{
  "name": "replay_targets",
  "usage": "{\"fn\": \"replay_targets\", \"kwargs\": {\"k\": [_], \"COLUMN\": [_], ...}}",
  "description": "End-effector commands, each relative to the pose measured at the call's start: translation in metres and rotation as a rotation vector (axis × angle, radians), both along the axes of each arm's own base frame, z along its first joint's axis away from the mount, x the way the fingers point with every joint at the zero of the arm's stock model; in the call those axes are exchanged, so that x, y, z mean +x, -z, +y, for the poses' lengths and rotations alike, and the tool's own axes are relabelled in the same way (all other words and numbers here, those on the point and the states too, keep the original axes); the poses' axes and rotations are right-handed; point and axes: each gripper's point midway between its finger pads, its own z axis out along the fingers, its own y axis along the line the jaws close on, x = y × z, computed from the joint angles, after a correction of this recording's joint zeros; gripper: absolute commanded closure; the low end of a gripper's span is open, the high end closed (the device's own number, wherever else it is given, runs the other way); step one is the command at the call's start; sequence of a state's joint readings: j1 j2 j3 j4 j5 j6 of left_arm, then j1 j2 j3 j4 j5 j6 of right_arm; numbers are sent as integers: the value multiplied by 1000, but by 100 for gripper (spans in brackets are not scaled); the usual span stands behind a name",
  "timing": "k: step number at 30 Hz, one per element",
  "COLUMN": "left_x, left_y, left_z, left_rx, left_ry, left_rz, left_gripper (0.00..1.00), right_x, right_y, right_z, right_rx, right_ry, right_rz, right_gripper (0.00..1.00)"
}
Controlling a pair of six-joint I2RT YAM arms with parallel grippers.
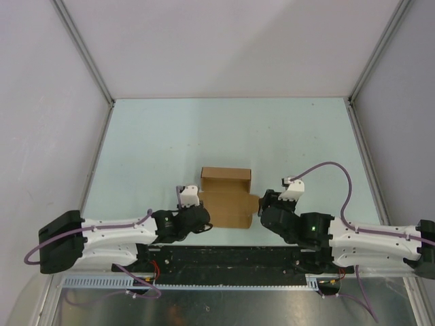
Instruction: Fold the paper box
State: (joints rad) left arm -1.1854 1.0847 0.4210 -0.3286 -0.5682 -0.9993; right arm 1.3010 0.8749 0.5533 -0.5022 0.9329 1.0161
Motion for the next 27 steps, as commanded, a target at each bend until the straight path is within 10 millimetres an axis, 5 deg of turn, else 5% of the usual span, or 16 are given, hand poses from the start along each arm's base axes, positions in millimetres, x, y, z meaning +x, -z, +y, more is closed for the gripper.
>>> {"fn": "replay_targets", "kwargs": {"k": [1,11,27], "left_x": [2,14,18], "left_y": [1,8,21], "left_z": [-11,-15,-33], "left_rx": [-37,160,578], "left_ry": [-14,62,219], "left_rz": [-2,-64,-112], "left_gripper": [61,80,76], "right_x": [2,2,0], "right_y": [-4,-1,7], "right_z": [-2,-8,-24], "right_rx": [25,20,27], "right_ry": [14,21,55], "right_rz": [-13,-16,-11], "right_gripper": [37,37,37]}}
